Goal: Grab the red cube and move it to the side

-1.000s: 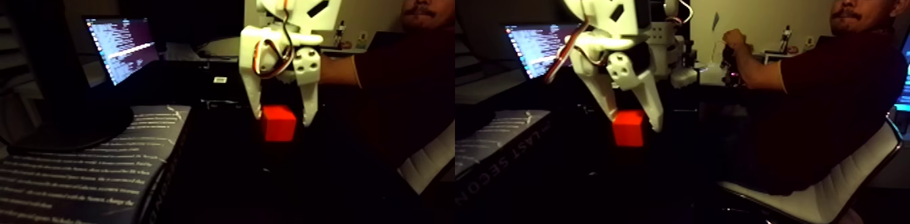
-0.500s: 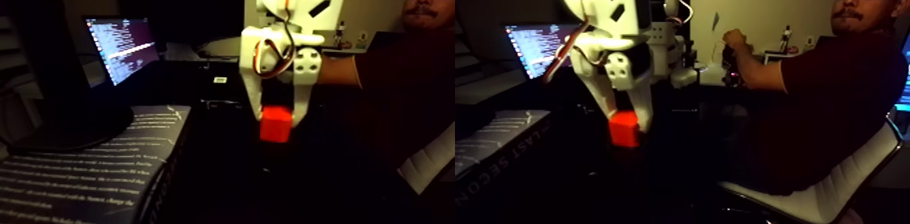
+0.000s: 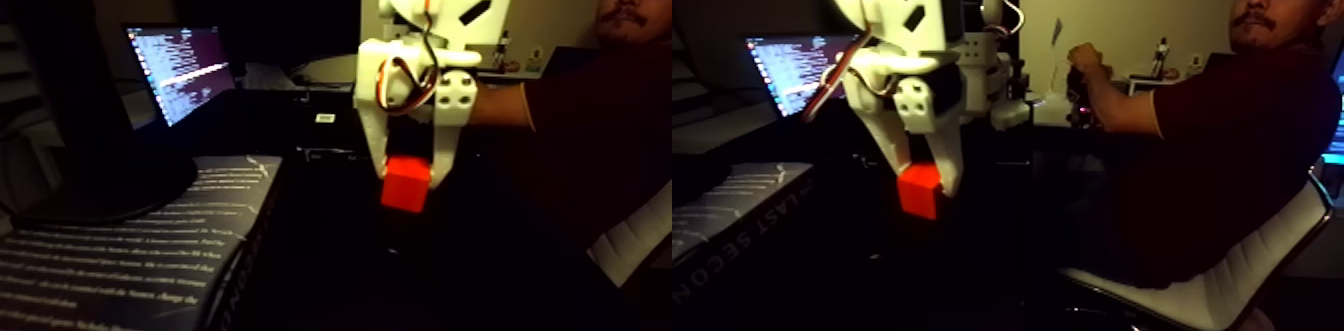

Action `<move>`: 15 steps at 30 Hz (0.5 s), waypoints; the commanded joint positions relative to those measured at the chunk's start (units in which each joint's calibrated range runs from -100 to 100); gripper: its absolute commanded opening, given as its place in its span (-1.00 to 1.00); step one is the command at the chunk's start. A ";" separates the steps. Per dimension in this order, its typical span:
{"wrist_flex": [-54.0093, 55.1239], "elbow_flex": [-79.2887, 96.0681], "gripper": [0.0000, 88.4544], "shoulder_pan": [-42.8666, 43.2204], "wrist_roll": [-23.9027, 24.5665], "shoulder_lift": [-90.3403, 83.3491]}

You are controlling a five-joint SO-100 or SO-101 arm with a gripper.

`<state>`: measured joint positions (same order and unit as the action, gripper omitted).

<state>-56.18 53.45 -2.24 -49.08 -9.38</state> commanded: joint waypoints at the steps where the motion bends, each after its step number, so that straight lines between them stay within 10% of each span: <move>1: 0.02 0.20 -0.98 0.32 0.17 -1.12; 15: -8.94 -0.07 -0.98 -0.59 1.96 -16.16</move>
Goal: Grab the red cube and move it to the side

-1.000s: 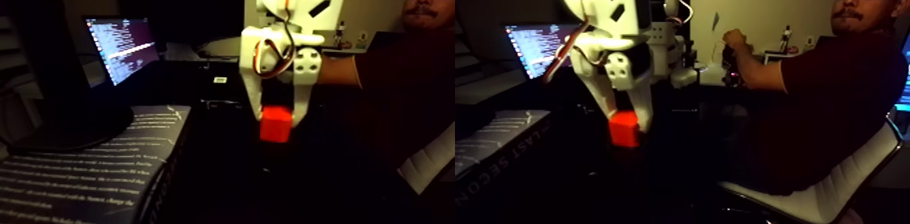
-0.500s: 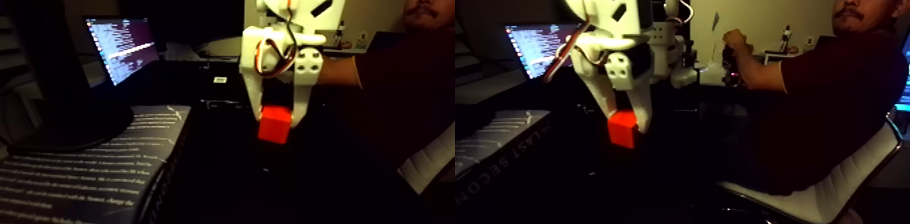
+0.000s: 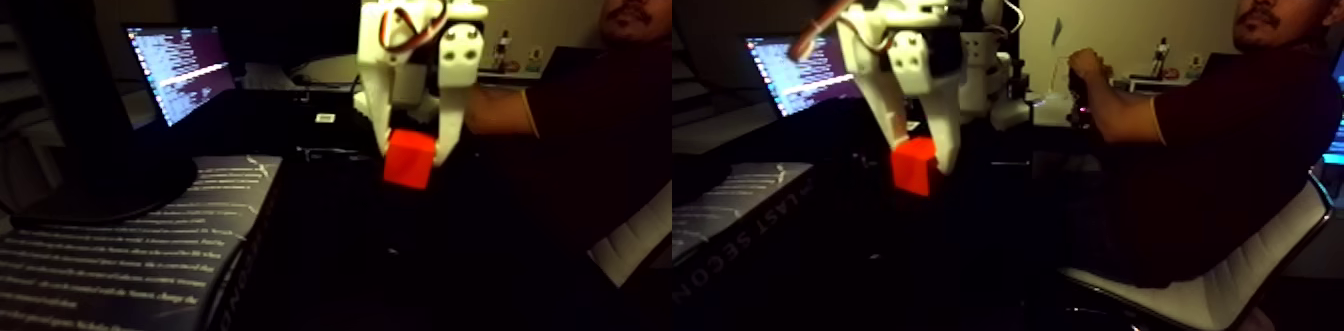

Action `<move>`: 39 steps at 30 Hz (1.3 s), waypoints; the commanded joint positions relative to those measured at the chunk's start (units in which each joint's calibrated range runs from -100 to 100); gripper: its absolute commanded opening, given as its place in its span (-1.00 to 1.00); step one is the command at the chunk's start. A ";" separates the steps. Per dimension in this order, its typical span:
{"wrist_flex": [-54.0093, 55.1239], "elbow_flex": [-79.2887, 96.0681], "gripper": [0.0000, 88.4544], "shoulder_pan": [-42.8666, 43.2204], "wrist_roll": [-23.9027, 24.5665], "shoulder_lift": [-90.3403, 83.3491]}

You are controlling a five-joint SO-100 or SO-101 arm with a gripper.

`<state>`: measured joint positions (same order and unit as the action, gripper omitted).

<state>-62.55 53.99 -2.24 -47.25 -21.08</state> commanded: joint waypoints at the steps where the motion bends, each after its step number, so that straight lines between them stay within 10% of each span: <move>1: -3.59 -0.61 -0.98 -0.67 0.12 -5.90; 15: -27.83 -17.76 -0.98 -7.67 -0.10 -20.52; 39: -9.67 -23.02 -0.98 -17.99 19.92 -3.04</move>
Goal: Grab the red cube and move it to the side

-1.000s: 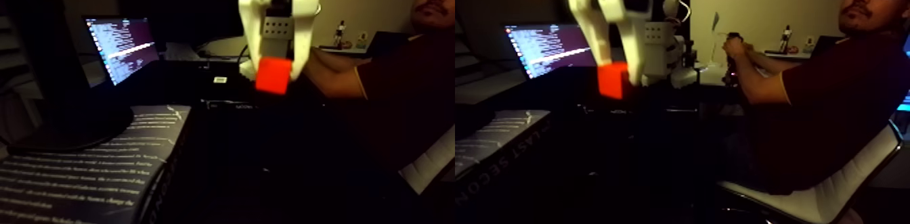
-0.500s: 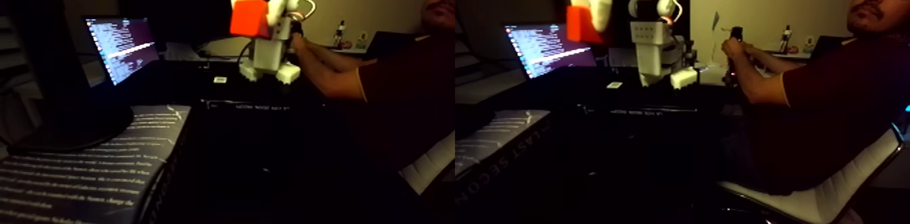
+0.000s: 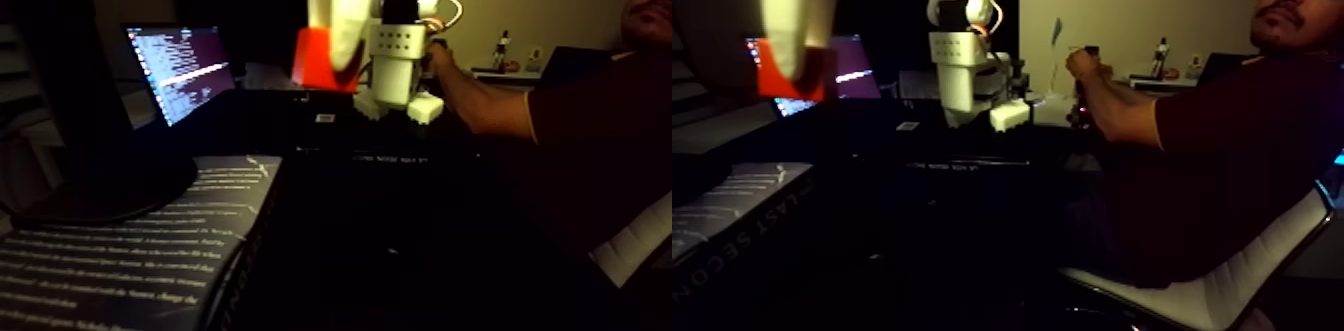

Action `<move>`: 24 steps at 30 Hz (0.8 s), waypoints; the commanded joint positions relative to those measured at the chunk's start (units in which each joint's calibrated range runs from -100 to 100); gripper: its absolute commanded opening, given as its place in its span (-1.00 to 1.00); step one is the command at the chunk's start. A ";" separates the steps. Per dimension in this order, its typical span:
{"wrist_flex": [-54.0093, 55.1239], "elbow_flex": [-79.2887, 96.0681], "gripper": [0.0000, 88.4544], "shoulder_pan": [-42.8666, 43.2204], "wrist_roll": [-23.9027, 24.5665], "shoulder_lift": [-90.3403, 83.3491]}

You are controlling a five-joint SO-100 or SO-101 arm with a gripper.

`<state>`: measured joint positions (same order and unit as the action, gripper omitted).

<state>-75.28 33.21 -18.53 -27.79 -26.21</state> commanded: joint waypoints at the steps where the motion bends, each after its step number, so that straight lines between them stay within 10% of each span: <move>1: 4.08 -2.24 -0.98 -2.20 0.47 3.27; 24: 10.49 -12.58 -0.98 -8.86 1.87 20.92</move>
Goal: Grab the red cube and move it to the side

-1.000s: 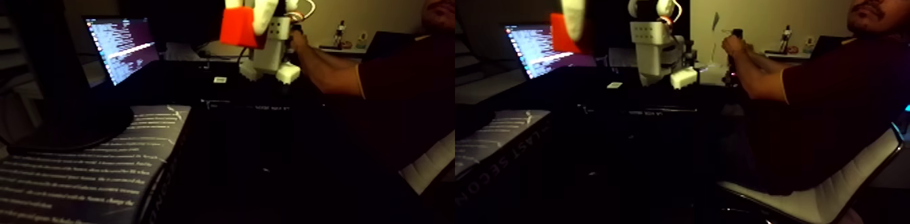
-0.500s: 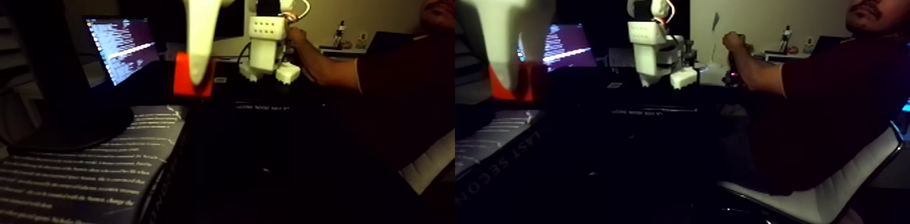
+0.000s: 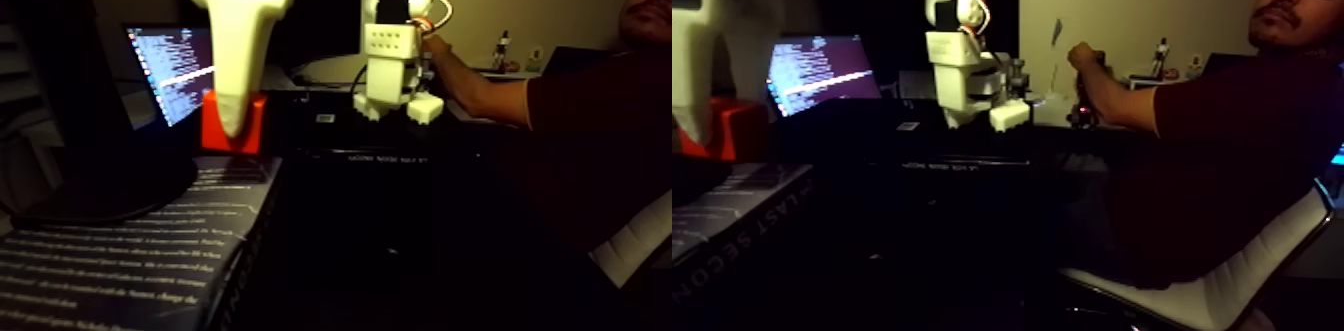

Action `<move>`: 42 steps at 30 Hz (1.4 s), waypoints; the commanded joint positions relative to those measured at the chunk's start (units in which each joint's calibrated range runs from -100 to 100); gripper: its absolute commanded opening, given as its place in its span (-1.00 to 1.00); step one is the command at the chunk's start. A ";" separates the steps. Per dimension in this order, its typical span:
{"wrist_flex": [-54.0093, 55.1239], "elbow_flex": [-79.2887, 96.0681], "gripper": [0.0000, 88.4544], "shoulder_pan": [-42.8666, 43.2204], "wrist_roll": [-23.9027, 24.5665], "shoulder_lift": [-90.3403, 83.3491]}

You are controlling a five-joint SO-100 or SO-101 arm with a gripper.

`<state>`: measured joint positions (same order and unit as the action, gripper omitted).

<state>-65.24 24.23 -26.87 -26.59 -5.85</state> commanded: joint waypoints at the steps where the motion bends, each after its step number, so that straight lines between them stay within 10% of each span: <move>1: -0.13 -4.59 -0.98 -0.94 0.77 1.23; 42: -4.10 -20.37 -0.97 -2.35 2.01 19.29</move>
<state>-69.97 5.99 -28.73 -24.70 13.93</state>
